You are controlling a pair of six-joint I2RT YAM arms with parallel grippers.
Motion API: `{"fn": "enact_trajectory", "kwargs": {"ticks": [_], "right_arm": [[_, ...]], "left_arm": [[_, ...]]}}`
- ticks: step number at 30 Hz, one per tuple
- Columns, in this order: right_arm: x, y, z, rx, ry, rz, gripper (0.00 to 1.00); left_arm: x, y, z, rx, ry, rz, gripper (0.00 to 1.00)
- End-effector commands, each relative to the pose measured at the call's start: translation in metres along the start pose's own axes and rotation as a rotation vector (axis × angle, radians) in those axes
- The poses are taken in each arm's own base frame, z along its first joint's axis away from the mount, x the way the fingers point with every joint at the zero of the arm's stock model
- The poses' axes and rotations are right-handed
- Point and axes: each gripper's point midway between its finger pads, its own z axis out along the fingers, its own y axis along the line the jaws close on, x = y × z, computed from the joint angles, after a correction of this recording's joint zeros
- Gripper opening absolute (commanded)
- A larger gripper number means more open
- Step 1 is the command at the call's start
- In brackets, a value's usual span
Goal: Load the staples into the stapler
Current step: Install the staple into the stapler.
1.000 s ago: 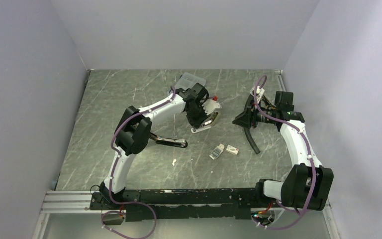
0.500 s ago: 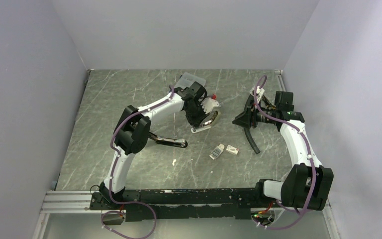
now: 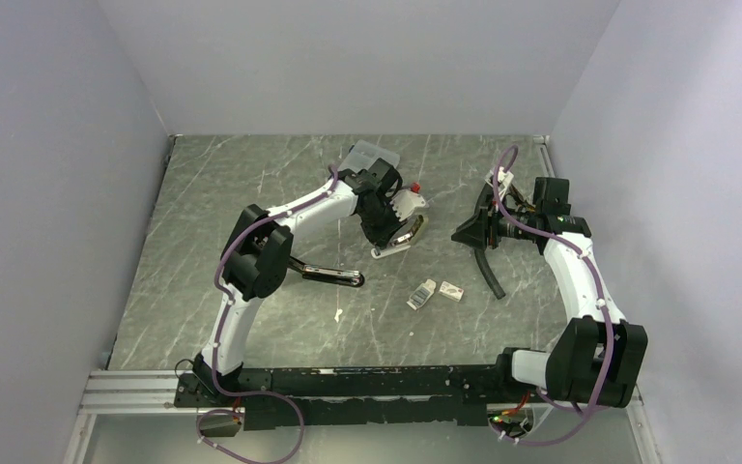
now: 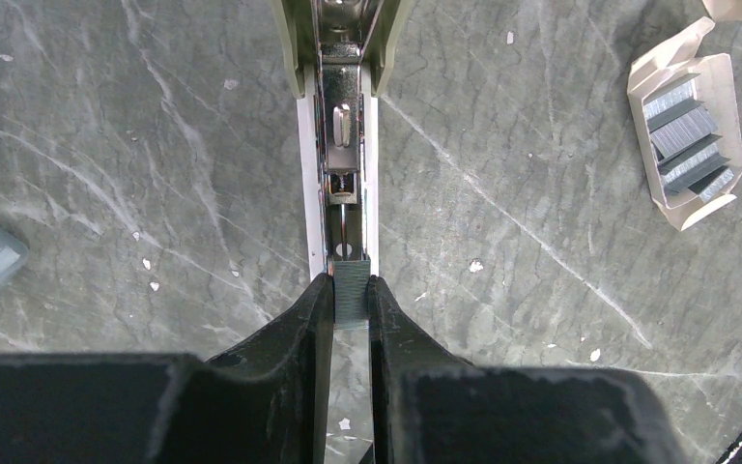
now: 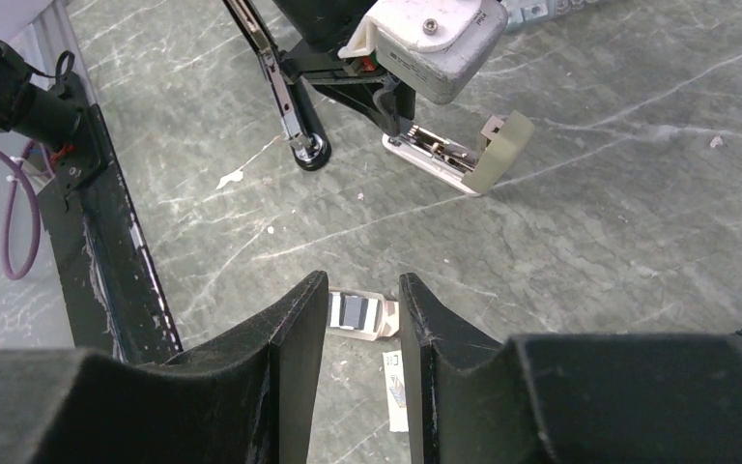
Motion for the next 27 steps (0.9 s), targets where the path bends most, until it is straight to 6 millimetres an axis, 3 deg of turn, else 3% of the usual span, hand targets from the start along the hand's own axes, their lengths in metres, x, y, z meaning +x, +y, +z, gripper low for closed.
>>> {"fn": "enact_trajectory", "kwargs": {"ticks": [1, 27], "right_arm": [[-0.015, 0.004, -0.003, -0.026, -0.032, -0.045, 0.37], [-0.015, 0.004, -0.003, -0.026, -0.032, -0.048, 0.37]], "left_arm": [[-0.018, 0.002, -0.012, -0.005, -0.052, 0.015, 0.20], [-0.010, 0.004, 0.001, 0.001, -0.025, 0.005, 0.19]]}}
